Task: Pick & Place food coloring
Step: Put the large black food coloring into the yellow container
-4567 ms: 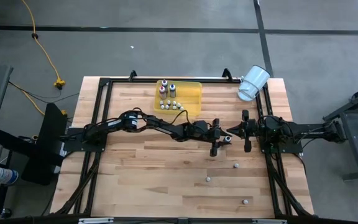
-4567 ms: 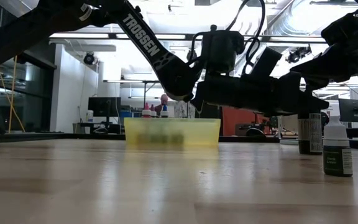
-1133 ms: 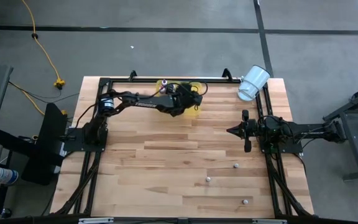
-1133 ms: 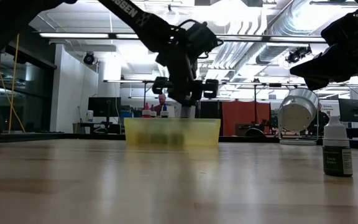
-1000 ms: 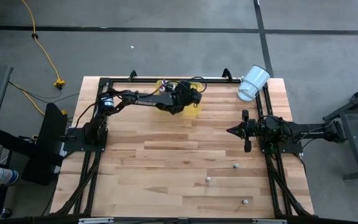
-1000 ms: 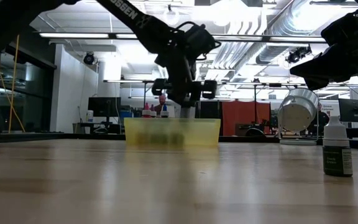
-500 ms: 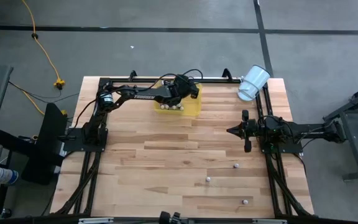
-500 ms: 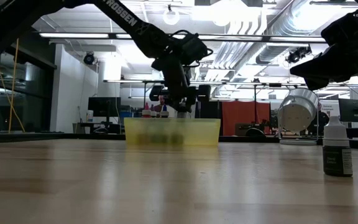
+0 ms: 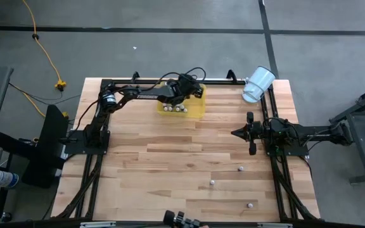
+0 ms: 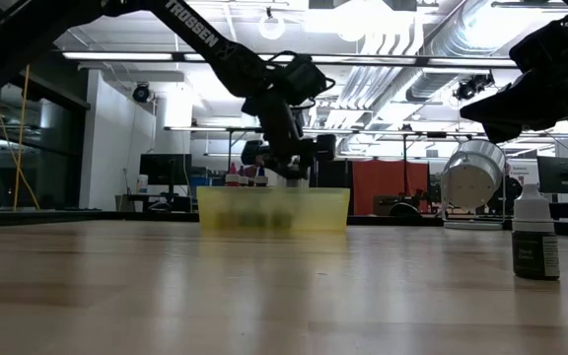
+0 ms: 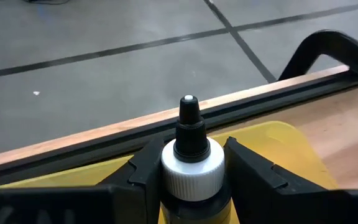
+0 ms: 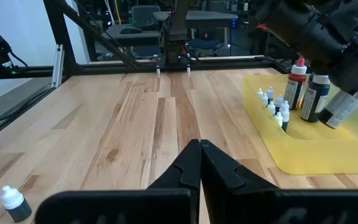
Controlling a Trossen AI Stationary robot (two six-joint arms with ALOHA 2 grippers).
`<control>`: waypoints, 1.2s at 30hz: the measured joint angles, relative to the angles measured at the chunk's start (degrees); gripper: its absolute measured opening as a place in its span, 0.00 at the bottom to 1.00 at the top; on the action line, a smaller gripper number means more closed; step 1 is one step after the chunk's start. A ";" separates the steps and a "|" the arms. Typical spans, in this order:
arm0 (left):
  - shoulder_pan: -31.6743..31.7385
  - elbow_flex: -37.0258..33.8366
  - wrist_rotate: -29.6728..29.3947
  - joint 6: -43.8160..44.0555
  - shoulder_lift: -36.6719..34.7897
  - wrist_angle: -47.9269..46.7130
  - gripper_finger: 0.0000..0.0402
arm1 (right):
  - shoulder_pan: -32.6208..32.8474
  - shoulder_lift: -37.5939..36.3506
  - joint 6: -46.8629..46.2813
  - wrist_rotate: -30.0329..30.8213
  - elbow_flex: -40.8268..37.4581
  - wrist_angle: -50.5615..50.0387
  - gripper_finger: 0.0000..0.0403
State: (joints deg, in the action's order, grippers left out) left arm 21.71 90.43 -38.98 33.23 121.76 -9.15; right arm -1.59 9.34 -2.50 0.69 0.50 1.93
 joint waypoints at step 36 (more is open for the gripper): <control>0.01 -0.11 5.13 -1.49 1.39 0.65 0.52 | -0.02 0.02 0.00 0.00 -0.01 0.00 0.00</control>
State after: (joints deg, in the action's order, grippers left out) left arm 21.72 90.32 -33.85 31.74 123.15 -8.50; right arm -1.61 9.37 -2.50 0.69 0.49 1.93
